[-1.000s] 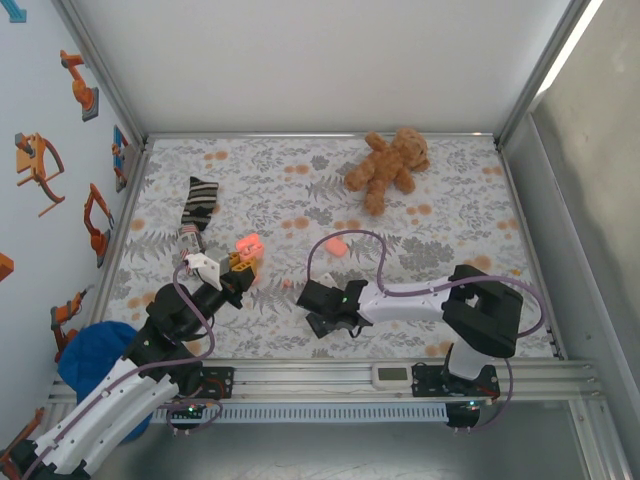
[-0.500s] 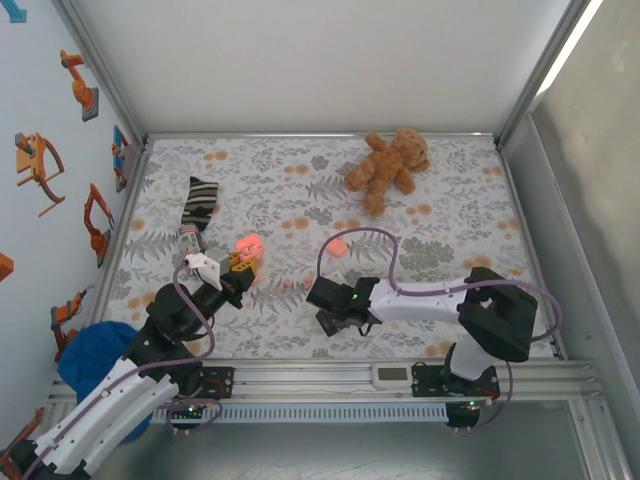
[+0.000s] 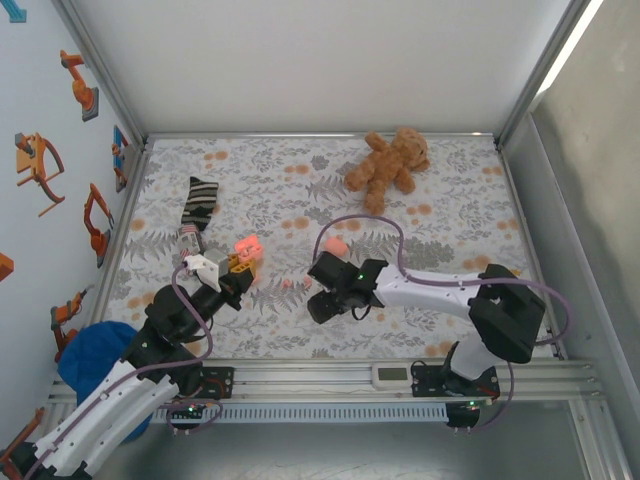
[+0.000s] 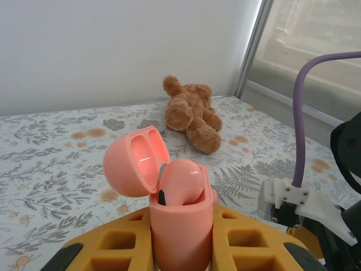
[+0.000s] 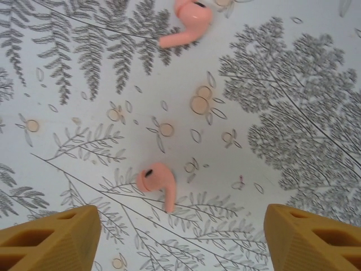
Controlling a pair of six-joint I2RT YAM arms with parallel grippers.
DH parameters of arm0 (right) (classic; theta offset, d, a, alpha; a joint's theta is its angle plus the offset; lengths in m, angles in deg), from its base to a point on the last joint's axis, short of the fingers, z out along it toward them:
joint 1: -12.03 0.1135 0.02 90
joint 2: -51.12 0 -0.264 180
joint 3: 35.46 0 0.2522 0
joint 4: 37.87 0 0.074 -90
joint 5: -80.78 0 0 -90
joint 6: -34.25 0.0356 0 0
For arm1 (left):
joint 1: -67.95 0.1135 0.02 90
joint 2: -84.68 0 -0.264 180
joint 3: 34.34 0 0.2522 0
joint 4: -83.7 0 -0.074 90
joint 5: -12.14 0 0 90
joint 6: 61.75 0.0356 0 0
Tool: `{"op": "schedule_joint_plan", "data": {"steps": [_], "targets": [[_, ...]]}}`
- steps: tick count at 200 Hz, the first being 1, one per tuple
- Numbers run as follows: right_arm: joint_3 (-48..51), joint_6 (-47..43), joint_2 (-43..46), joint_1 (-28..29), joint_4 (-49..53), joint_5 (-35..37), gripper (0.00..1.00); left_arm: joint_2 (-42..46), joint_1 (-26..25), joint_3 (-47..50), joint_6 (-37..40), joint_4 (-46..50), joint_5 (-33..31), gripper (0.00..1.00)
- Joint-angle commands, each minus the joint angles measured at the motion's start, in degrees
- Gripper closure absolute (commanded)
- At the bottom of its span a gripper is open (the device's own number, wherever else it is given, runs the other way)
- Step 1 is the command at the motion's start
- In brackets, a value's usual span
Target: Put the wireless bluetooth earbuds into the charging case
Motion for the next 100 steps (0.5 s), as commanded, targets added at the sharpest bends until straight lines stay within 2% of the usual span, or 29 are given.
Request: {"op": "schedule_joint_plan", "data": {"steps": [1, 34, 100], "targets": [[-2.98, -2.52, -2.73, -0.15, 2.75, -2.23, 0.27, 0.57, -0.38, -1.08, 0.02, -0.59, -0.26, 1.0], [-5.64, -4.02, -6.1, -0.27, 4.54, -1.99, 0.3, 0.58, -0.37, -0.96, 0.11, -0.44, -0.27, 1.0], [-7.19, -4.91, -9.78, -1.4, 4.42, -5.45, 0.42, 2.66, -0.37, -0.73, 0.03, -0.13, -0.57, 1.0]]}}
